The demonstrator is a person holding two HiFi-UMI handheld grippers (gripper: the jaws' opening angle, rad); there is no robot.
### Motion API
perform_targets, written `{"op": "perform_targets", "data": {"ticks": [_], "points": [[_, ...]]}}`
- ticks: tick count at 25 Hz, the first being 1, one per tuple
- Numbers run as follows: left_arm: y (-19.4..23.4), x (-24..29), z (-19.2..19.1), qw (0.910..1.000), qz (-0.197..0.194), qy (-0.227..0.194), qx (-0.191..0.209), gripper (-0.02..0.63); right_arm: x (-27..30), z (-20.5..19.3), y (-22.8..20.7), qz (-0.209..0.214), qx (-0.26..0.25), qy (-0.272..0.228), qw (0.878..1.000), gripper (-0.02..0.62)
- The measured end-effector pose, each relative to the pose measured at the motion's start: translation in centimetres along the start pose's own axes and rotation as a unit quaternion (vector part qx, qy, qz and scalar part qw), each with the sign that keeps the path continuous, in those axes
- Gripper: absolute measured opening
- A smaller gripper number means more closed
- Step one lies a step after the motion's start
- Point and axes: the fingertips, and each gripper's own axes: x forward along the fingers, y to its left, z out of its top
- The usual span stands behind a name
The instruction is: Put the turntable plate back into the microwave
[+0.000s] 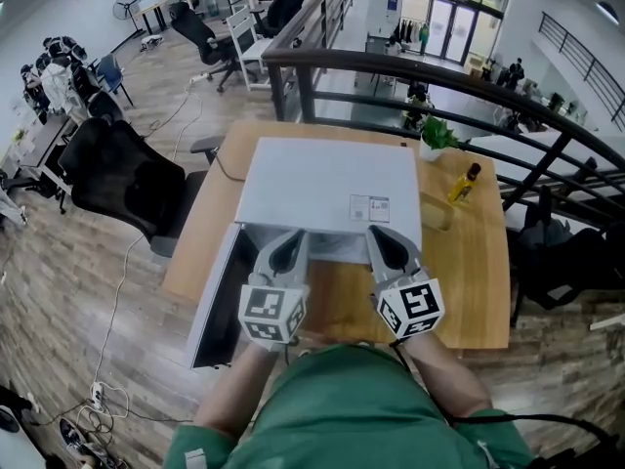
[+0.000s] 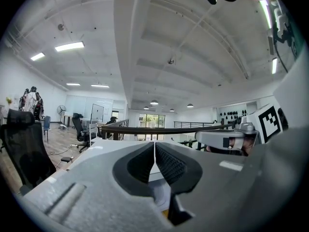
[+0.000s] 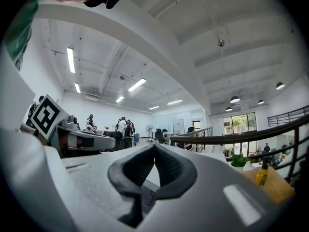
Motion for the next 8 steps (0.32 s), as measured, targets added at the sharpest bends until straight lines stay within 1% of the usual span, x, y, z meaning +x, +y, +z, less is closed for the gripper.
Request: {"op": "perform_targets", "data": {"ticks": [8], "points": [[-0.3, 0.55, -0.24, 1.0, 0.001, 0.001, 0.004, 0.017, 0.11, 0.07, -0.29, 0.005, -0.002, -0.004, 1.0, 0.003]]}}
